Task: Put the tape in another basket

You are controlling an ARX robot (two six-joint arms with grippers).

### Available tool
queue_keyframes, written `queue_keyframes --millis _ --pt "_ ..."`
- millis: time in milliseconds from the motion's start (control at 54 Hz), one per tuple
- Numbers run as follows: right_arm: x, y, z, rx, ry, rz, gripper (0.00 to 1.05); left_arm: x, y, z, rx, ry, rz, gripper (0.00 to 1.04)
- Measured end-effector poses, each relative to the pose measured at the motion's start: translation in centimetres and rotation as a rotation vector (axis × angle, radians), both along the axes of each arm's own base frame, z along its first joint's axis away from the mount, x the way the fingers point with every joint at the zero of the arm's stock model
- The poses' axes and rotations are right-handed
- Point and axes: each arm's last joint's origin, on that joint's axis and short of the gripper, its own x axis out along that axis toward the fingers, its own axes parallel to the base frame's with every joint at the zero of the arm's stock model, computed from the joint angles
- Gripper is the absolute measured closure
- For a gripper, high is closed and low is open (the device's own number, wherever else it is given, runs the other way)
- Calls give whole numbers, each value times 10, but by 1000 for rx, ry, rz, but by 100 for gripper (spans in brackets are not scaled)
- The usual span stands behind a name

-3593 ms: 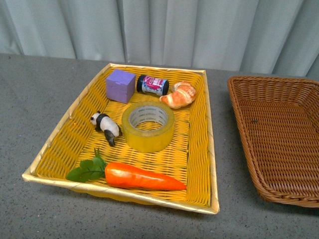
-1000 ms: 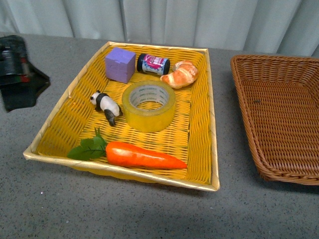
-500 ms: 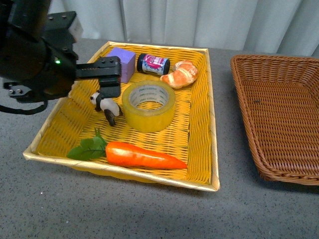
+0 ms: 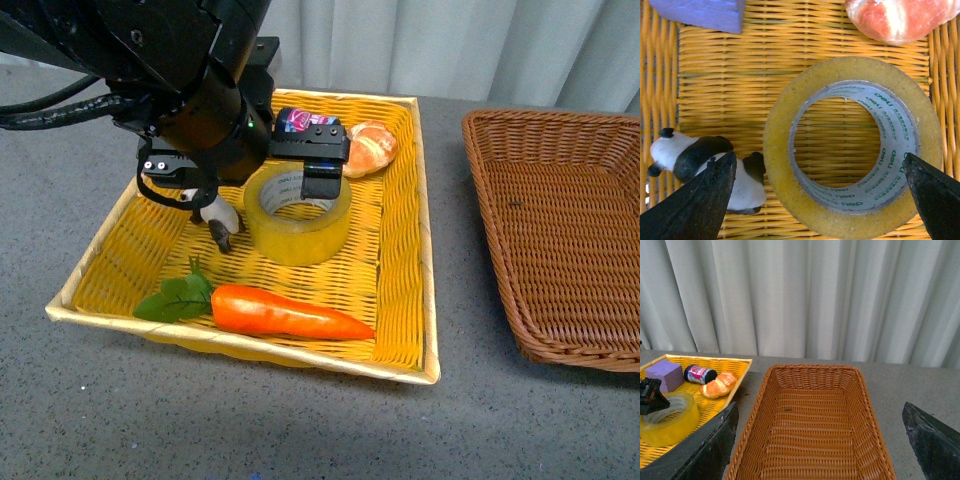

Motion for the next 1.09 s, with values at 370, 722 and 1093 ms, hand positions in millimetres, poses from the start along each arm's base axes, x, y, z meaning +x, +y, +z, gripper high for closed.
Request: queue_keyframes --millis 370,722,1093 --pt "0 0 0 0 0 0 9 15 -7 -10 69 -8 -78 6" --pt "0 0 0 0 0 0 9 26 2 -16 103 8 -84 6" --pt "0 0 0 0 0 0 9 32 5 -18 111 6 -98 50"
